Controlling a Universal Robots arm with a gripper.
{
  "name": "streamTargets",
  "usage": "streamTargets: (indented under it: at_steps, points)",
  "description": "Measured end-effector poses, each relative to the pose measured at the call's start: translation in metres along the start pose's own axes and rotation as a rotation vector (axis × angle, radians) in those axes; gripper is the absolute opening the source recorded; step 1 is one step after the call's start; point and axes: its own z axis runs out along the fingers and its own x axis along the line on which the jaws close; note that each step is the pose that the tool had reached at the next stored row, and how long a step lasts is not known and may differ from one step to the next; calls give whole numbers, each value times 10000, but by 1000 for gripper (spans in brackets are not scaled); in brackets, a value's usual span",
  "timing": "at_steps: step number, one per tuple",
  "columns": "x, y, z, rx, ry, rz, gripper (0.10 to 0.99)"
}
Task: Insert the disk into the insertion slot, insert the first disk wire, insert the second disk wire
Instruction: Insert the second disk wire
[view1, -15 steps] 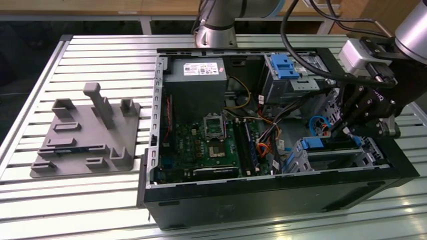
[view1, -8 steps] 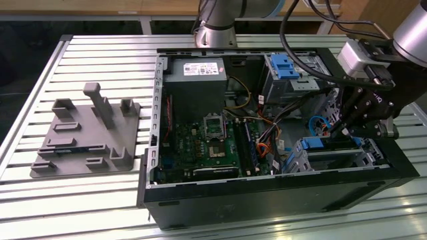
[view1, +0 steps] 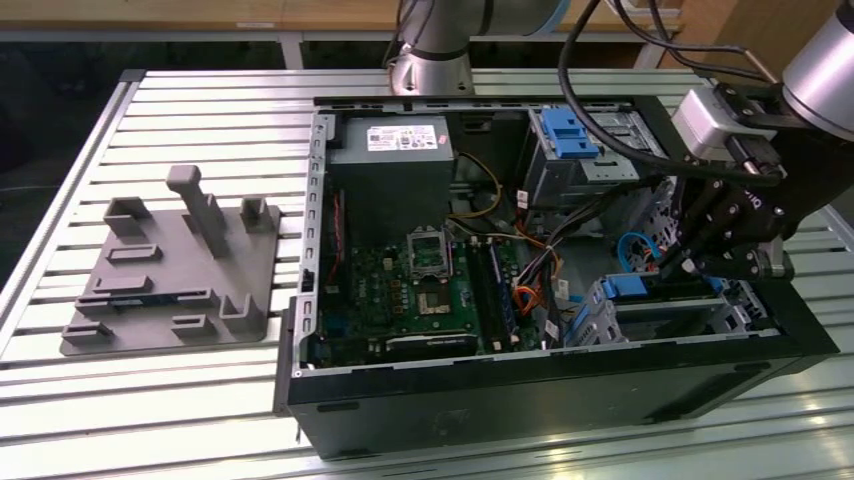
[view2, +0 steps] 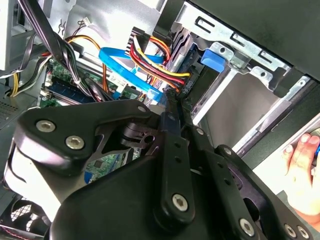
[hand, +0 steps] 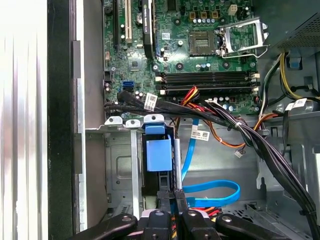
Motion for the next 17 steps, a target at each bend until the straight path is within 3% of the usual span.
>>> streamTargets:
  at_steps: [17]
  points:
    - [40,-8,31,-1,-11,-1,157]
